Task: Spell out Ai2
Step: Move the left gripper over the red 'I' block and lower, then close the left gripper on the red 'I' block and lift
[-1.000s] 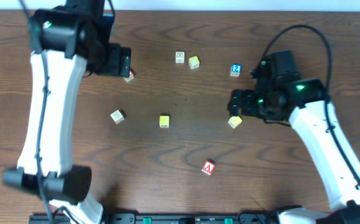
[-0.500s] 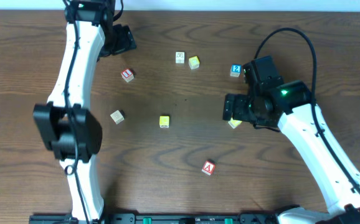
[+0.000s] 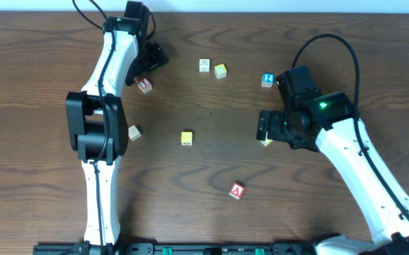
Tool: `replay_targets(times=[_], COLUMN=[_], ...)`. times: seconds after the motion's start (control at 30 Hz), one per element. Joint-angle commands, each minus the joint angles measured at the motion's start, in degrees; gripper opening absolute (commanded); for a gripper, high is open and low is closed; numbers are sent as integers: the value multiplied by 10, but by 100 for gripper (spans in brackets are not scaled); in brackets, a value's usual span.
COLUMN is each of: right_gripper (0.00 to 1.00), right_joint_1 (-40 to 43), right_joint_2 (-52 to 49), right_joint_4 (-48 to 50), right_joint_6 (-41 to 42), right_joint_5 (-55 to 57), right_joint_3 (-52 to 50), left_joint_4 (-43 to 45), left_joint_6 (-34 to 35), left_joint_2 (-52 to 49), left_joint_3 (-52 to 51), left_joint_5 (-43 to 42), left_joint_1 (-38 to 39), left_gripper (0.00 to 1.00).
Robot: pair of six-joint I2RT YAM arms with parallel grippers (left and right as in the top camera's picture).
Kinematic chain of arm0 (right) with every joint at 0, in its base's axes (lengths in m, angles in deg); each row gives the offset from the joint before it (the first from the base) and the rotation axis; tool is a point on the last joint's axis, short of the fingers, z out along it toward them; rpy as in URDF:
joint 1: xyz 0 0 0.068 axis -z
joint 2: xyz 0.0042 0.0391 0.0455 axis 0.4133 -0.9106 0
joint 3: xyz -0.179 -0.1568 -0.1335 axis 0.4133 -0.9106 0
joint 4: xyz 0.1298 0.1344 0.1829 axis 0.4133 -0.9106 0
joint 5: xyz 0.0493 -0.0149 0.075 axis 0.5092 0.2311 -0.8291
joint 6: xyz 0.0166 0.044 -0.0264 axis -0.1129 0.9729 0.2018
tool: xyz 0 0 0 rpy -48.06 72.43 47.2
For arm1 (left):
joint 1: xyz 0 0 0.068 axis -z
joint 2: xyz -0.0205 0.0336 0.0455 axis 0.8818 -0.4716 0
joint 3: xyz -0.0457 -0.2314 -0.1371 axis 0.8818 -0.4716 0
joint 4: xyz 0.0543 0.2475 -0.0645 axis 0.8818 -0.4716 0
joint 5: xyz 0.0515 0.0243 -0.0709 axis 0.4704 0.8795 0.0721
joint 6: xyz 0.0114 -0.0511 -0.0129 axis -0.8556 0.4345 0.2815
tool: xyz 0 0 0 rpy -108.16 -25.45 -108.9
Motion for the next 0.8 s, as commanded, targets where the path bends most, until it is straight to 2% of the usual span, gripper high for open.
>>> replay_targets(times=[0.0,0.2,0.5,0.77], right_gripper=[99,99,99,99], right_joint_1=[0,0,0,0], right_joint_2=[7,7,7,7], right_joint_4=[-7,-14,-14,-16], right_joint_6=[8,8,8,8], right_joint_5=[19,19,18,18], right_joint_3=[6,6,6,6], left_joint_4=[-14,-72,-76,-44], left_joint_6=[46,109,125,126], left_joint_2=[-3,-3,-4,-5], left_joint_3=[-3,-3,-3,-23], left_joint_5=[12,49,63,51], left_joint_1=[2,2,2,2], left_gripper=[92,92,93,92])
